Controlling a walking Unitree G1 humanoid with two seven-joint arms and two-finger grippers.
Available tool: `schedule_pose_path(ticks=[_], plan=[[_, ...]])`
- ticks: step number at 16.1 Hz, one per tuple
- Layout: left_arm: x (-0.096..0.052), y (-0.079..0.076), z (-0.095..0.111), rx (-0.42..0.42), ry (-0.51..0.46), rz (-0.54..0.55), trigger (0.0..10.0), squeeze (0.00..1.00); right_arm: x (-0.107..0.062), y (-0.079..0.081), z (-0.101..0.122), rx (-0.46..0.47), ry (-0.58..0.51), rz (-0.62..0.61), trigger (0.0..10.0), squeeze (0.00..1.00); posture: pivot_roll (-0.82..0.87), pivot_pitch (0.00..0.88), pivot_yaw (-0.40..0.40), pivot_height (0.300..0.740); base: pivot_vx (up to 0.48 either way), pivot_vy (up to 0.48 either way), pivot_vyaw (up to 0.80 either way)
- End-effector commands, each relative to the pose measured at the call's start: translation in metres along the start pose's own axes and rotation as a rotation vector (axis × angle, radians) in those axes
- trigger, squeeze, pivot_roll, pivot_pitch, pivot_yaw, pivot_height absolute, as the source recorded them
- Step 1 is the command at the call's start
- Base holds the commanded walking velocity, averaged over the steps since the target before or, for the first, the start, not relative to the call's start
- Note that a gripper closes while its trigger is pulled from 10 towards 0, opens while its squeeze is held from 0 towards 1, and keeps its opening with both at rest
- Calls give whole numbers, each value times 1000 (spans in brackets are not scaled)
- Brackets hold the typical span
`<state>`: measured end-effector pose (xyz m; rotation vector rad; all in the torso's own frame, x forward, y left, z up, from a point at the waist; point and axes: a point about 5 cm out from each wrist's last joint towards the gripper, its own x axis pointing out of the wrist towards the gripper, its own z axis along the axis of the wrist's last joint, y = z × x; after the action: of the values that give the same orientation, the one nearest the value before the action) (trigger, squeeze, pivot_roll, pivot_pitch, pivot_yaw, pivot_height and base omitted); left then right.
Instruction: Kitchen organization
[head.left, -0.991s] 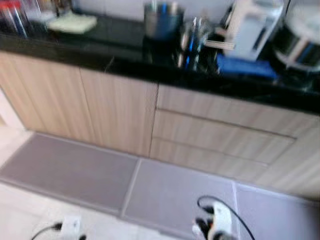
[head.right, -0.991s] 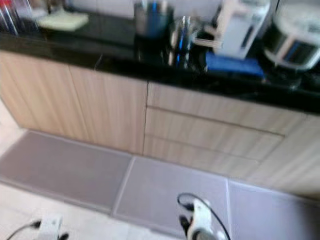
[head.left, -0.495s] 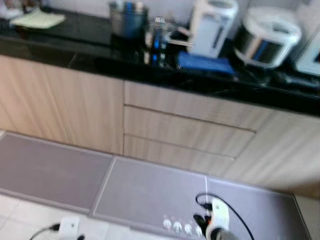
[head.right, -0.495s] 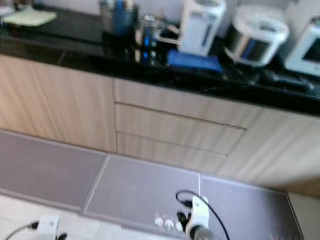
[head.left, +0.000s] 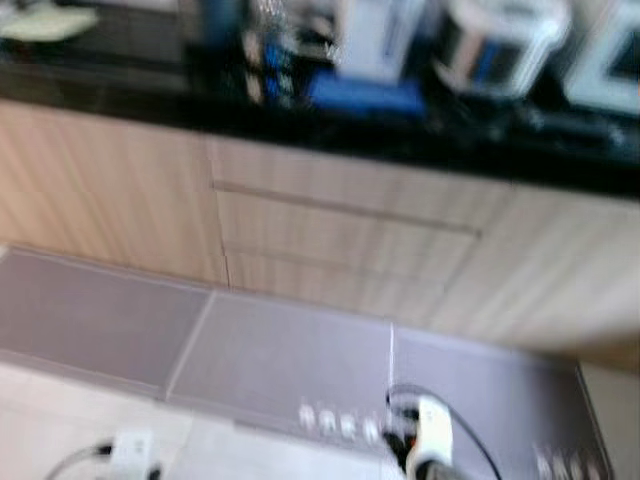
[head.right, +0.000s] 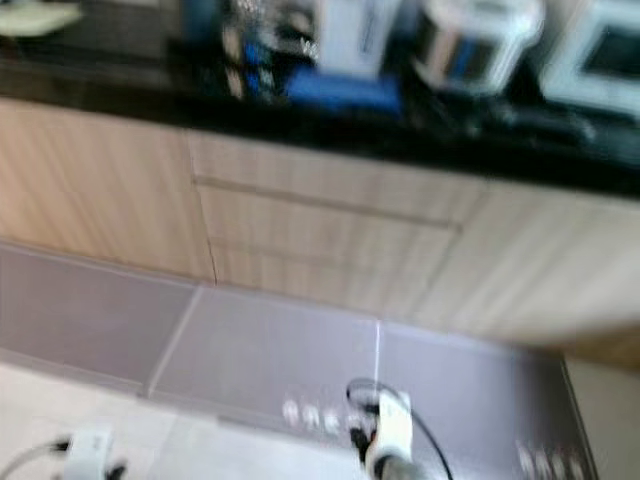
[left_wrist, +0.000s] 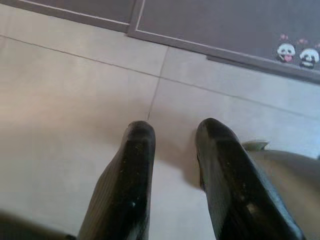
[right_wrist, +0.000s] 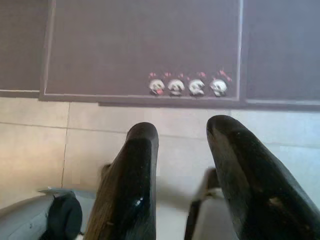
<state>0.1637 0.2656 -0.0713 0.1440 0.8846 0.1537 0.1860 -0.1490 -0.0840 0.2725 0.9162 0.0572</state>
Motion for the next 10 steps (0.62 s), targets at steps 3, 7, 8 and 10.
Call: schedule_pose_path(ticks=[3, 7, 8, 10], plan=[[-2, 5, -8, 39, 35, -15, 10000, 0, -1, 6, -11, 33, 12, -10, 10000, 0, 134, 68, 17, 740, 0, -368, 0], [-3, 12, -6, 67, 33, -17, 10000, 0, -2, 7, -19, 32, 28, -7, 10000, 0, 109, 72, 23, 740, 0, -367, 0], [-4, 12, -7, 70, 29, -21, 10000, 0, -2, 7, -19, 24, 31, -6, 10000, 0, 104, 72, 19, 740, 0, -368, 0], [0, 5, 2, 60, 11, -33, 10000, 0, -4, -1, -18, 24, 26, -21, 10000, 0, 83, 77, 4, 740, 0, -368, 0]])
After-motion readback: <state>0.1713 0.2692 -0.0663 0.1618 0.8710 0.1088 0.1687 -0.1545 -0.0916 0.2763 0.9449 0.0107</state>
